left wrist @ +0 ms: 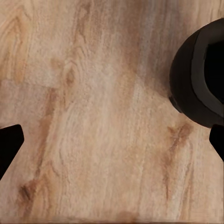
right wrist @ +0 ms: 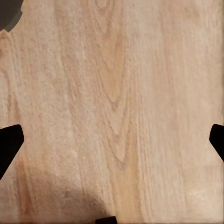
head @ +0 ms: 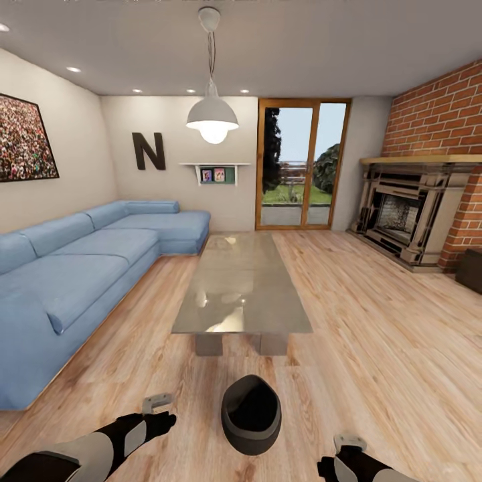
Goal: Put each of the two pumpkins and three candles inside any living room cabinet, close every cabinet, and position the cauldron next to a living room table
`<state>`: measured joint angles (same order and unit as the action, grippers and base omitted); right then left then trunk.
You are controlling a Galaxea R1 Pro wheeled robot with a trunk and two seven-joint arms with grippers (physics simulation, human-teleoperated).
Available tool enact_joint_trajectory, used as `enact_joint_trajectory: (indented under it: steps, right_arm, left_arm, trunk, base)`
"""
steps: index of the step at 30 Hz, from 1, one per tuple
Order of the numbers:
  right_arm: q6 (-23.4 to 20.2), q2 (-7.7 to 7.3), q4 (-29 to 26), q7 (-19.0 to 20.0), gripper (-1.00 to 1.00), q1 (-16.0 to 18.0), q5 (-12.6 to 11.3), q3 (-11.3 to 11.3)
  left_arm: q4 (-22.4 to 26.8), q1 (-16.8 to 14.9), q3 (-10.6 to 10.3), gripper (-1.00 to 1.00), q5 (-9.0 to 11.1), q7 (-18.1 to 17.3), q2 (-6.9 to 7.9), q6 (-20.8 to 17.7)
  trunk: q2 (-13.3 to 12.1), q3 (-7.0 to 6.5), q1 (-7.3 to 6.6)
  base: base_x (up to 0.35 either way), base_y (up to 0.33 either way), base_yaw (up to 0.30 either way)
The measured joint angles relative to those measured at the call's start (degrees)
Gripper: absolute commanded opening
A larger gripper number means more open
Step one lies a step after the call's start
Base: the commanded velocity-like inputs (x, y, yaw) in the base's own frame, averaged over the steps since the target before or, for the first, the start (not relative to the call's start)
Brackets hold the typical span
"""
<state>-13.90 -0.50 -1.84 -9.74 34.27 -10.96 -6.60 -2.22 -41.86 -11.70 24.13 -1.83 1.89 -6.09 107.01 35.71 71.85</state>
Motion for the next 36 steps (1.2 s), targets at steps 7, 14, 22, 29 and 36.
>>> enact_joint_trajectory:
  steps: [7,14,22,29,36]
  right_arm:
    - [0.32,-0.19,0.17,-0.02,1.00,-2.31,0.25,-0.12]
    - [2.94,-0.22,0.22,0.13,1.00,-5.60,0.16,-0.07]
    - [13.02,-0.36,0.14,0.07,1.00,-9.84,0.18,0.05]
    - [15.60,-0.84,0.13,0.06,1.00,-11.58,0.17,-0.01]
    - [15.65,-0.61,2.01,0.14,1.00,-12.00,0.12,0.01]
  left_arm:
    - [-0.10,2.53,-0.08,1.00,2.15,0.79,-1.02,2.47]
    - [-0.10,5.13,-0.12,1.00,2.40,1.18,-0.96,7.49]
    - [-0.43,8.62,-0.12,1.00,2.43,1.21,-0.78,7.09]
    - [-0.47,12.23,-0.19,1.00,2.39,1.21,-0.22,6.98]
    - [-0.38,12.54,-0.21,1.00,2.35,1.13,-0.04,6.97]
  trunk:
    - [-2.81,-1.26,-1.54]
    - [-5.62,-2.51,-3.08]
    - [-8.82,-3.95,-4.83]
    - [-11.63,-5.21,-6.37]
    - [-14.44,-6.46,-7.91]
  base:
    - [0.000,0.000,0.000]
    - [0.000,0.000,0.000]
    - [0.000,0.000,0.000]
    - [0.000,0.000,0.000]
    - [0.000,0.000,0.000]
